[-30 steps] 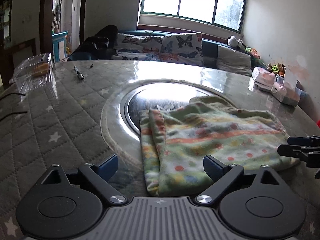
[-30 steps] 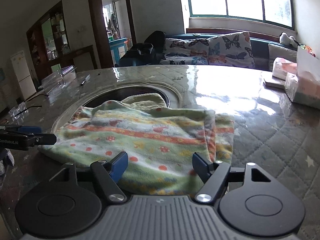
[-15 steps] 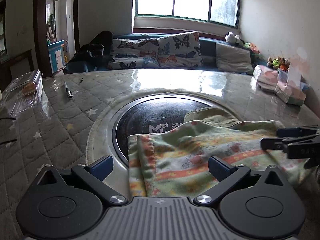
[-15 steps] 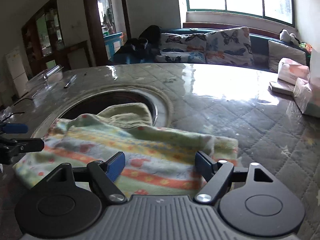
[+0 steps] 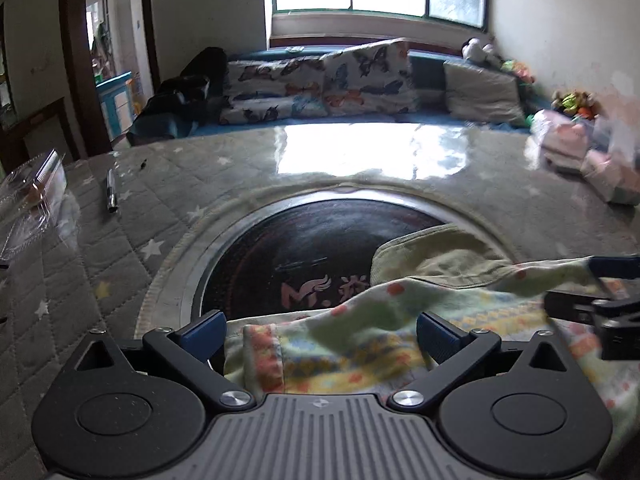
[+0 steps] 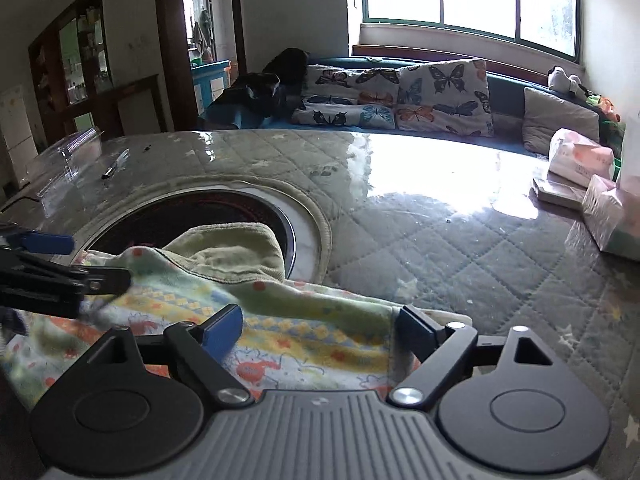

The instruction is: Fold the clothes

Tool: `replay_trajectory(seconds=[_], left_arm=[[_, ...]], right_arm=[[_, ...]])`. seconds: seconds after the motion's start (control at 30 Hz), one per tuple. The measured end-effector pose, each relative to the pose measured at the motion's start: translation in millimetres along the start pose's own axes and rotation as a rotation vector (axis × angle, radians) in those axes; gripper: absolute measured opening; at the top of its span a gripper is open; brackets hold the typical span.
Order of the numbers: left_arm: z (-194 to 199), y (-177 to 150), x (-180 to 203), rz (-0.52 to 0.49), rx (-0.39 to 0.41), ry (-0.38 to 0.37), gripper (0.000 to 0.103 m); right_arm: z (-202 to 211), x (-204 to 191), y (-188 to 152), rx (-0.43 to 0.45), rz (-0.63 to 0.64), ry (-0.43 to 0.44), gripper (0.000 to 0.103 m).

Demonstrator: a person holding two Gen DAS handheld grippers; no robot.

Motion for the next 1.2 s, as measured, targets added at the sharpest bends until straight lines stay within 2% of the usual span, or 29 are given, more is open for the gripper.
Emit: replay_trajectory(seconds=[0.2,0.43,0.57,0.8,1.0,1.13,1.2], left_arm=[[1,-2,-2,0.003,-0.005,0.011,0.103],[22,-11,-1,-0.021,0.014,-0.007,0.103],[30,-19,-1,-0.041,0.016,-0.007,0.103],[62,-33,3,-0.038,0.051,-0.038,0.103],[79,-48,-1,-0.049,0.090,-0.010,0.103],[87,-50,-13,-0.024,0.104,0.018,0.103],[85,-56,-17,-0.027,0.093,0.037,0.103]], right_arm=[[10,-18,4,0.017,0.034,0.038,0.096],[11,-48,-13,-0.005,0.137,0.057,0.097],[31,-55,-18,0.006,0.169,0.069,0.097],[60,-53,-34,0.015,0.177,0.064,0.097],[73,-41,-44,0.001,0.144,0.059,0.100],[82,-30,-41,0.028,0.112,0.027,0.100],[80,-24,-44,0.012,0.099,0.008,0.100]])
Point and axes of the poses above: each gripper's, at about its wrist camera, not at the fingertips, and z roughly against the way its jaws point, x to its right, y to its top, the point moved 5 cm from there along -z, roughly the way its jaws point, and after that the axes turned 12 degrees about x, right-handed, at the moved point
